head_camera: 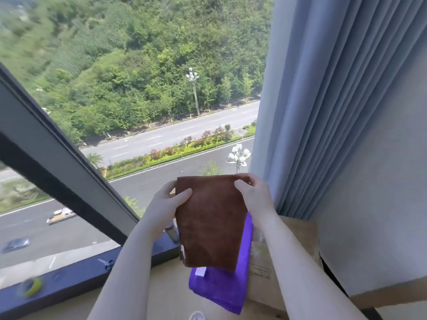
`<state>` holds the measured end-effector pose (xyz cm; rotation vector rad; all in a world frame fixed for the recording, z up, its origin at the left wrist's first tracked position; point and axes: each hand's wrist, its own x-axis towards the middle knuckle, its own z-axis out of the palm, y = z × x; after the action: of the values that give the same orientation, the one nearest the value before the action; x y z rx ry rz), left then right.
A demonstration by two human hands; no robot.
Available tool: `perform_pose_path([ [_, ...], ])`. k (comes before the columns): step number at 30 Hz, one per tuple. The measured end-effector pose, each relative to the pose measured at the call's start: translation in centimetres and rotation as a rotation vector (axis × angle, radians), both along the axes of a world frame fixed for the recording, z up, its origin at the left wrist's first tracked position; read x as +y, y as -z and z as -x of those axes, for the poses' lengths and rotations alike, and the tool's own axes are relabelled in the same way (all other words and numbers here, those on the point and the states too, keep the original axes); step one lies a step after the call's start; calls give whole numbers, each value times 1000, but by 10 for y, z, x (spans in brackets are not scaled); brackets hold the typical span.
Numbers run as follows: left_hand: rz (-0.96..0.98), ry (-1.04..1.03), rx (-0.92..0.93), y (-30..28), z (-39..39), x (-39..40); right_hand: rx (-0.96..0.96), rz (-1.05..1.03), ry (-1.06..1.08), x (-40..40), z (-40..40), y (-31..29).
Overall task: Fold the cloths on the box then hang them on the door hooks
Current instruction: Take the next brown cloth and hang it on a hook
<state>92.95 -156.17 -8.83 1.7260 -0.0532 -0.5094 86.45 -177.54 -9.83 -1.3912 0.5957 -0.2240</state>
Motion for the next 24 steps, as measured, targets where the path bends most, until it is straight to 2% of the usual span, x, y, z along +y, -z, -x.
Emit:
perform_pose_path([
  [13, -65, -301, -182, -46, 42, 138, -162, 133, -324, 121, -19, -49],
  [18, -83, -381, -312, -58, 70, 205, -169, 115, -433, 186, -13, -59],
  [24, -50, -544, -320, -73, 122, 313, -173, 142, -593, 293, 3, -69],
])
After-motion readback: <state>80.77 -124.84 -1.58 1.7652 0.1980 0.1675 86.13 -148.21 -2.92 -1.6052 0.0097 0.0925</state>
